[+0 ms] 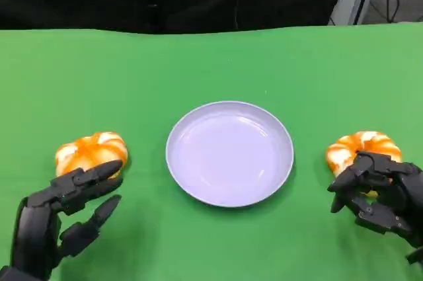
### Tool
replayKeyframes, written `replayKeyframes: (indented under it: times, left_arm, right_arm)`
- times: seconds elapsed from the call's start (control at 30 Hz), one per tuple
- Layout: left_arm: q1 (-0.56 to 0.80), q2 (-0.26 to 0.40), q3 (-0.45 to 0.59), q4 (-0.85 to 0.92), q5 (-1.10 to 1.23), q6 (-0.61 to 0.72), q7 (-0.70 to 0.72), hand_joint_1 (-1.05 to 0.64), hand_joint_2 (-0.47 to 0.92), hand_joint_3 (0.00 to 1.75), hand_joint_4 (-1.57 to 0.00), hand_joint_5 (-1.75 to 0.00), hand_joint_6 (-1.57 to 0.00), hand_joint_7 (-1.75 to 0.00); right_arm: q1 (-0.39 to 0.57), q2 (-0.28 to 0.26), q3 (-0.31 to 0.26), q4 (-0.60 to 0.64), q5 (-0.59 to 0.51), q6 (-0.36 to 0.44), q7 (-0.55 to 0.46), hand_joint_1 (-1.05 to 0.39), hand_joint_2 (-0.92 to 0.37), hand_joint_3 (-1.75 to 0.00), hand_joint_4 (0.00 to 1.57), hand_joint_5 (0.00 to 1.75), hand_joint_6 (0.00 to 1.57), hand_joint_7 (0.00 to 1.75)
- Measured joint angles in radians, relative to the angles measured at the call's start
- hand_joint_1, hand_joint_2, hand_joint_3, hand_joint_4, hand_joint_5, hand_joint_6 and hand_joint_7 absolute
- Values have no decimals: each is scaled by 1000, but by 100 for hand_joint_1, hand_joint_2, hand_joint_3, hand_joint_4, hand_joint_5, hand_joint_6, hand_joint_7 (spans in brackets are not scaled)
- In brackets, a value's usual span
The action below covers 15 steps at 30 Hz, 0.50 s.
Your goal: Grasp the bread from the table and place it into the plate.
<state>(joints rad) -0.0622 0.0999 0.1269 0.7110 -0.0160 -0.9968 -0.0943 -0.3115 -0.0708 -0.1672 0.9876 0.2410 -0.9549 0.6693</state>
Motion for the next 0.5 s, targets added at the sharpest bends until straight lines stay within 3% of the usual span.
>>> replayKeyframes:
  times: [0.13,0.5]
  left_arm:
    - [2,15,-13,-9,3,0,-25,-60,92,14,-54,0,-46,0]
    - [7,21,-17,-41,8,2,-44,-64,92,18,-49,0,-43,0]
  right_arm:
    - [0,0,-1,0,1,0,0,8,-83,-67,83,145,88,103]
    - [0,0,-3,0,2,6,5,8,-82,-69,82,148,87,106]
